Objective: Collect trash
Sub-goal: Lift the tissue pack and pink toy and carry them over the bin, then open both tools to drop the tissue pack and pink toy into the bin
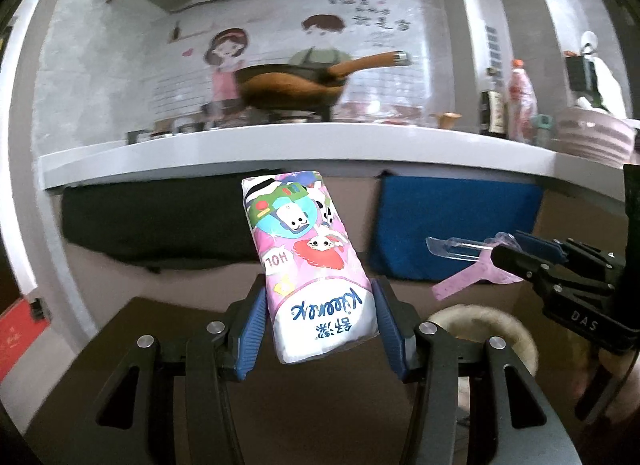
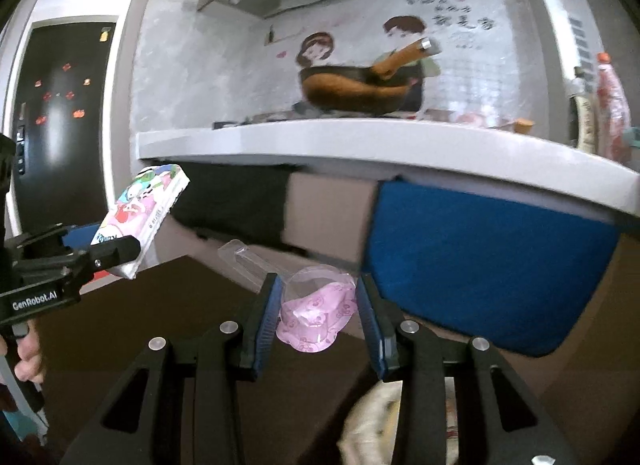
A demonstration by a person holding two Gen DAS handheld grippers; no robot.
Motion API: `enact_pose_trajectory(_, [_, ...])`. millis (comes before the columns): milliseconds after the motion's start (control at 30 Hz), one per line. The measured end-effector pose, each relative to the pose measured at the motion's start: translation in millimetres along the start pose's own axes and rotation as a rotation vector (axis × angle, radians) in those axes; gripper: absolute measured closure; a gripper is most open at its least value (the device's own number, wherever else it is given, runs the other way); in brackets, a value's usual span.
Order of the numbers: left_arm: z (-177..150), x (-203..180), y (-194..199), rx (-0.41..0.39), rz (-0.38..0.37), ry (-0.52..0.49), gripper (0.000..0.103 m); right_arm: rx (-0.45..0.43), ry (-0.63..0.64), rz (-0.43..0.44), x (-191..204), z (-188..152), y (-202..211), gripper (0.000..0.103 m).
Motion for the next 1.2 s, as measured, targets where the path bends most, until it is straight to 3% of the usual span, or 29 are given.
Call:
enact_pose_trajectory(300, [-23.9,-92.2,-31.2,0.06,-0.155,-0.014,0.051,0.032,-0.049,-0.148,-75.2,-29.0,40.9,0.067])
enact_pose_trajectory(533, [-51.0,-131.4,-59.0,0.115,-0.206,-0.009,0.051,0.063,-0.117,-0.223,-114.3,-62.6,57.8,0.067])
enact_pose_trajectory(1000, [-115.3,-142.2,-124.5,0.296,-0.205,0.024,0.051,0.142,-0.229,-0.211,-137.0,-125.8,29.3,0.067])
enact_pose_trajectory(1200, [-132.8,-147.3,-139.7,0.334,-0.208,0.012,0.052,0.174,-0.238,-0.204,-137.2,-142.6,15.1,0.067])
Point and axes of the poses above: each gripper's, at about its wrist camera, not at the fingertips, and y roughly against the way its jaws point, x to its left, z to its top, the point moved 8 cm from there along -y, roughly the way its jaws point, and after that the axes turned 12 degrees about y, right-handed, at the moved point
